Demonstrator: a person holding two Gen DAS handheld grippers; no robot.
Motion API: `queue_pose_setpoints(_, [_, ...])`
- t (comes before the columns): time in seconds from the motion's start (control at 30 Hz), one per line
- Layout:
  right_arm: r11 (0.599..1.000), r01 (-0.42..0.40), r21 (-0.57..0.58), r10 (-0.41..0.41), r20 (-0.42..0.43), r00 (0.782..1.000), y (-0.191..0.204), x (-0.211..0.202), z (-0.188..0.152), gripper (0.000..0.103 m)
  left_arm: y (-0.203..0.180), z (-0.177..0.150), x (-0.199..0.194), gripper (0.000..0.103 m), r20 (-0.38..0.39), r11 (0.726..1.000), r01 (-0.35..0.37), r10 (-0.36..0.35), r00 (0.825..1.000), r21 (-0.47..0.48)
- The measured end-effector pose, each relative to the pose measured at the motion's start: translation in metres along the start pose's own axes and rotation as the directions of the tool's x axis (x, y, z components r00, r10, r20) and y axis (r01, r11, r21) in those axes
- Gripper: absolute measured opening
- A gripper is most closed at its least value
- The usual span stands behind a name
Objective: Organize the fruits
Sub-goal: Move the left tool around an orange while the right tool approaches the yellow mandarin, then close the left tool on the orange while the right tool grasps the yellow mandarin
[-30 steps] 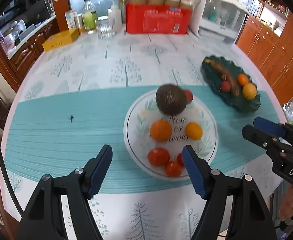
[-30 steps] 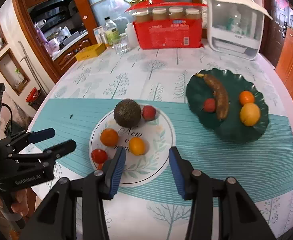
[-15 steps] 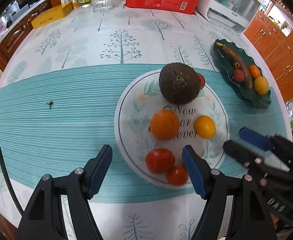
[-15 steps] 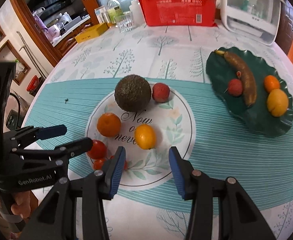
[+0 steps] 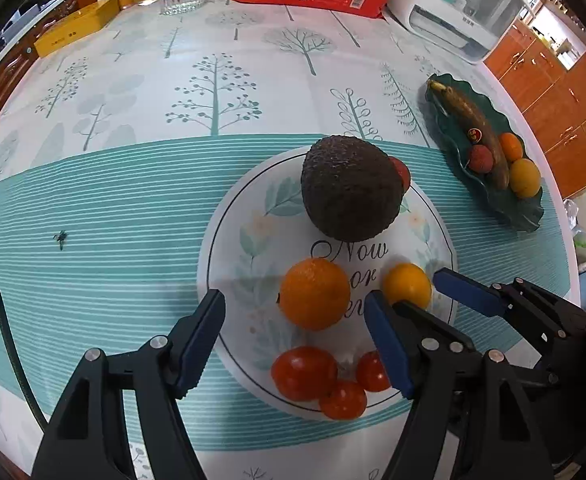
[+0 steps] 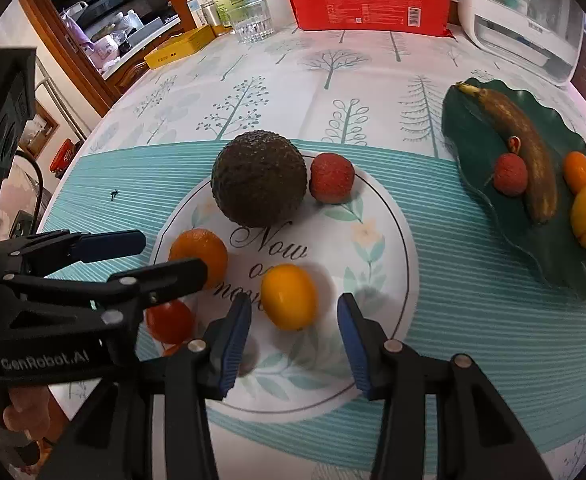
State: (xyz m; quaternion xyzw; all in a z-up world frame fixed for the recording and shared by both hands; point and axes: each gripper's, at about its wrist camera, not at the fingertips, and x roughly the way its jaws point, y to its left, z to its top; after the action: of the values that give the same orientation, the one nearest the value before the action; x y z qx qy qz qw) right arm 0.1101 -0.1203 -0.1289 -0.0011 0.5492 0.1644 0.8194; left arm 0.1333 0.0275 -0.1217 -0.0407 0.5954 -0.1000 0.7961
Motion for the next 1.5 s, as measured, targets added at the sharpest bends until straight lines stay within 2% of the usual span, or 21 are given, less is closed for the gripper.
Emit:
queue_pose_setpoints(0.17, [1.0, -0.012, -0.013, 0.012, -0.01, 1.0, 0.001, 0.007, 0.002, 0.032, -0.003, 0.005, 0.009, 0.064, -0.019, 1.0, 0.013, -0.013, 1.0, 0.009])
queue_pose_setpoints(0.27, [1.0, -0.021, -0.008, 0.021, -0.006, 1.0, -0.001, 0.007, 0.002, 0.032, -0.006, 0.006, 0.013, 0.058, -0.03, 1.0, 0.021, -0.02, 0.999, 0.018])
queue_pose_setpoints(0.43, [1.0, -0.03, 0.006, 0.03, -0.005, 1.0, -0.002, 0.006, 0.0, 0.031, -0.012, 0.009, 0.023, 0.042, -0.056, 0.999, 0.037, -0.035, 0.998, 0.029])
queue_pose_setpoints(0.5, [0.999, -0.031, 0.009, 0.031, -0.004, 0.999, -0.003, 0.006, 0.0, 0.031, -0.014, 0.009, 0.025, 0.039, -0.058, 0.999, 0.029, -0.027, 0.998, 0.033])
queue_pose_setpoints(1.03, [0.999, -0.023, 0.025, 0.022, 0.008, 1.0, 0.001, 0.004, -0.003, 0.03, -0.013, 0.006, 0.02, 0.036, -0.022, 0.998, 0.011, -0.01, 1.0, 0.054])
queue_pose_setpoints(1.2, [1.0, -0.022, 0.018, 0.021, 0.034, 0.999, 0.005, -0.007, -0.002, 0.03, -0.019, 0.004, 0.0, 0.036, 0.037, 0.994, -0.026, 0.022, 0.999, 0.102])
queue_pose_setpoints(1.5, [0.999, -0.018, 0.028, 0.015, 0.118, 0.993, 0.005, -0.044, 0.006, 0.03, -0.043, 0.009, -0.045, 0.036, 0.132, 0.985, -0.034, 0.011, 0.991, 0.169])
